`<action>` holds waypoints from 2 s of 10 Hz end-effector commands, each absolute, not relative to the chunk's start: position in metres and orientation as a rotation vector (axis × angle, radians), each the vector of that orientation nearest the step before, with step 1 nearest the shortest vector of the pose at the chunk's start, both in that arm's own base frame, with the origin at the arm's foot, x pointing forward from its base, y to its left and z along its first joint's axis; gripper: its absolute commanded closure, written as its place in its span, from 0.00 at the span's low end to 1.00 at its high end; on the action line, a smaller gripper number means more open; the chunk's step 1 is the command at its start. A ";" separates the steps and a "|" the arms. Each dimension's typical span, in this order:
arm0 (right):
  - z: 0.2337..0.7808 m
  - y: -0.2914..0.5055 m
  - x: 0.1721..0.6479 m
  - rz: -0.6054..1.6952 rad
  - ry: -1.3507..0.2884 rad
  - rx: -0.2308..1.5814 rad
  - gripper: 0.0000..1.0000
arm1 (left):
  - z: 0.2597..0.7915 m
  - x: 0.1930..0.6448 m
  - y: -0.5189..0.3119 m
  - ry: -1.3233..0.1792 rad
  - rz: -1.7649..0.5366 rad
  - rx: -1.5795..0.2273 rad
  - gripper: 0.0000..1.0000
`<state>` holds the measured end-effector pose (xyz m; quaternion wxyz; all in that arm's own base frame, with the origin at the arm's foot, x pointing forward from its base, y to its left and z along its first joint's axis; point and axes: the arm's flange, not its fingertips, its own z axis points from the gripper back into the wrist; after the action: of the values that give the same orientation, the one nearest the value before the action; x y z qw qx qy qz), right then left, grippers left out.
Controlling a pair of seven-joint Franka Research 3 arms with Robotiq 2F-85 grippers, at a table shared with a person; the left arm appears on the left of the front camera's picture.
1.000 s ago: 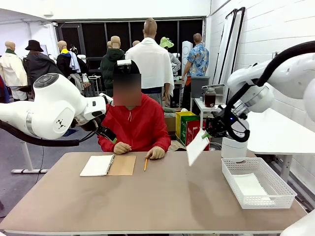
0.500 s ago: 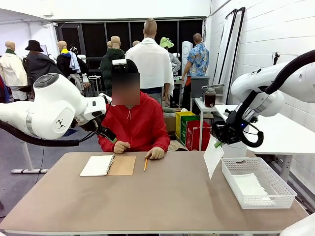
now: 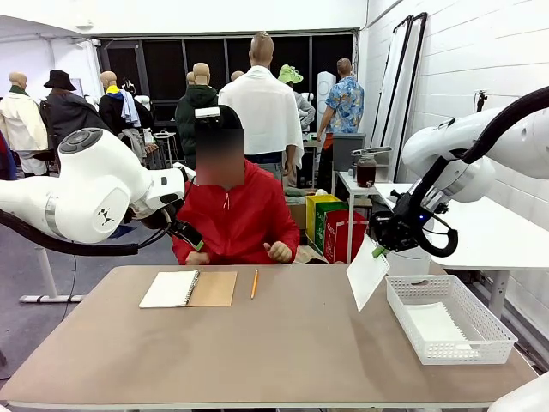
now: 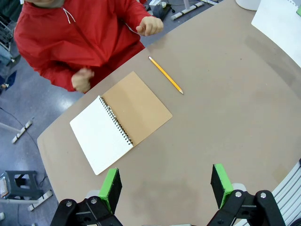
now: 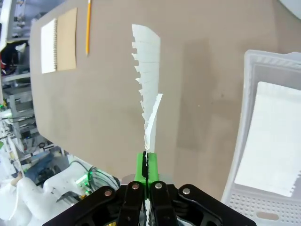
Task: Sort the paper based on its condition.
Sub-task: If a person hands you a paper, place it in the Organizing basket , and if it's crumpled, put it in the Trash can.
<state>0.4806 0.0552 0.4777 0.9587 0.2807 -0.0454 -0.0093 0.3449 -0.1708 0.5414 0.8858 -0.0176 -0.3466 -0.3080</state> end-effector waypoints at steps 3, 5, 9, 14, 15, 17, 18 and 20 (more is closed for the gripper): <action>0.483 0.007 0.456 -0.030 -0.146 0.478 1.00 | 0.540 0.345 -0.169 -0.718 -0.640 -0.041 0.00; 0.482 -0.013 0.448 -0.028 -0.149 0.450 1.00 | 0.540 0.345 -0.169 -0.718 -0.640 -0.041 0.00; 0.464 -0.047 0.453 0.037 -0.131 0.407 1.00 | 0.540 0.345 -0.169 -0.718 -0.640 -0.041 0.00; 0.438 -0.055 0.468 0.142 -0.034 0.350 1.00 | 0.540 0.345 -0.169 -0.718 -0.640 -0.041 0.00; 0.432 -0.052 0.468 0.183 -0.014 0.340 1.00 | 0.540 0.345 -0.169 -0.718 -0.640 -0.041 0.00; 0.423 -0.049 0.471 0.151 -0.006 0.344 1.00 | 0.540 0.345 -0.169 -0.718 -0.640 -0.041 0.00; 0.417 -0.049 0.467 0.146 -0.005 0.354 1.00 | 0.540 0.345 -0.169 -0.718 -0.640 -0.041 0.00; 0.405 -0.050 0.461 0.098 -0.009 0.334 1.00 | 0.540 0.345 -0.169 -0.718 -0.640 -0.041 0.00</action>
<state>0.4649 -0.0503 0.4119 0.9818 0.1779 -0.0013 0.0660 0.3449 -0.1708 0.5414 0.8858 -0.0176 -0.3467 -0.3080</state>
